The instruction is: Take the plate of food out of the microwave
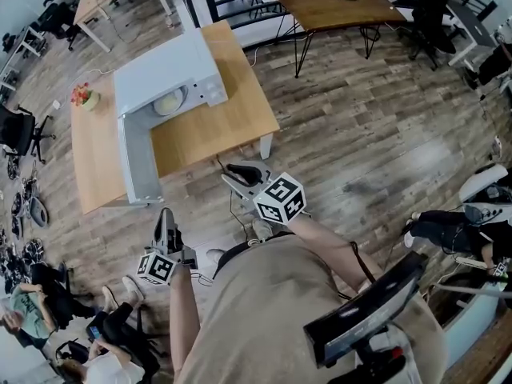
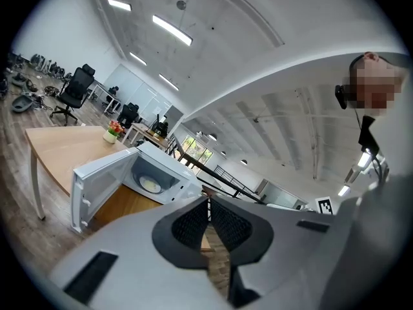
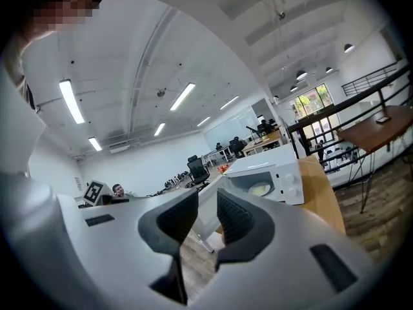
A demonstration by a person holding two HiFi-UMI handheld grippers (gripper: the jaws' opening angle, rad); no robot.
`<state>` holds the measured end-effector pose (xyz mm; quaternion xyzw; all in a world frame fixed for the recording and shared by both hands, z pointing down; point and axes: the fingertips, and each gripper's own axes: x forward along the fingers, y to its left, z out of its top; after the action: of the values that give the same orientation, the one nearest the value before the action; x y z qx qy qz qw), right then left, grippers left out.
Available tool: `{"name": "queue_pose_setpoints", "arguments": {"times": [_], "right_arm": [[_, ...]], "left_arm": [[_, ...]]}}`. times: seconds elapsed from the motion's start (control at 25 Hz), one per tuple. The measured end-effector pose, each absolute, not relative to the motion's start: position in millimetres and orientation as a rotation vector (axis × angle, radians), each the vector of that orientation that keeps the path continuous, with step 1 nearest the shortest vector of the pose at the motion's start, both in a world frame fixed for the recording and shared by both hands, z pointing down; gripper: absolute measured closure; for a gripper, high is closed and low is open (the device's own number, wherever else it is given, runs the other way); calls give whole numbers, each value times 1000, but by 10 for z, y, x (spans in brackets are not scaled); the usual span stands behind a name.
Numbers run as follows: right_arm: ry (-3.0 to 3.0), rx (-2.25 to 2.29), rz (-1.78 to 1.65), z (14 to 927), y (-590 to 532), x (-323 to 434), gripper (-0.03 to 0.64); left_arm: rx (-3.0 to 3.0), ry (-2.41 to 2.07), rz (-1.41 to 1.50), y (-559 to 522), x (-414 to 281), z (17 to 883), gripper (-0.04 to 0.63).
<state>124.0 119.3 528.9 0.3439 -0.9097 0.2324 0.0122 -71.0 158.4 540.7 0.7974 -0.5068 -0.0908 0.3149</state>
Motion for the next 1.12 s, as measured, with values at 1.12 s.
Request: {"name": "queue_pose_setpoints", "arguments": {"times": [1.12], "right_arm": [[-2956,955,771,5060,856,197,483]], "left_arm": [[2059,-1436,-306,1522,-1677,5423,595]]}}
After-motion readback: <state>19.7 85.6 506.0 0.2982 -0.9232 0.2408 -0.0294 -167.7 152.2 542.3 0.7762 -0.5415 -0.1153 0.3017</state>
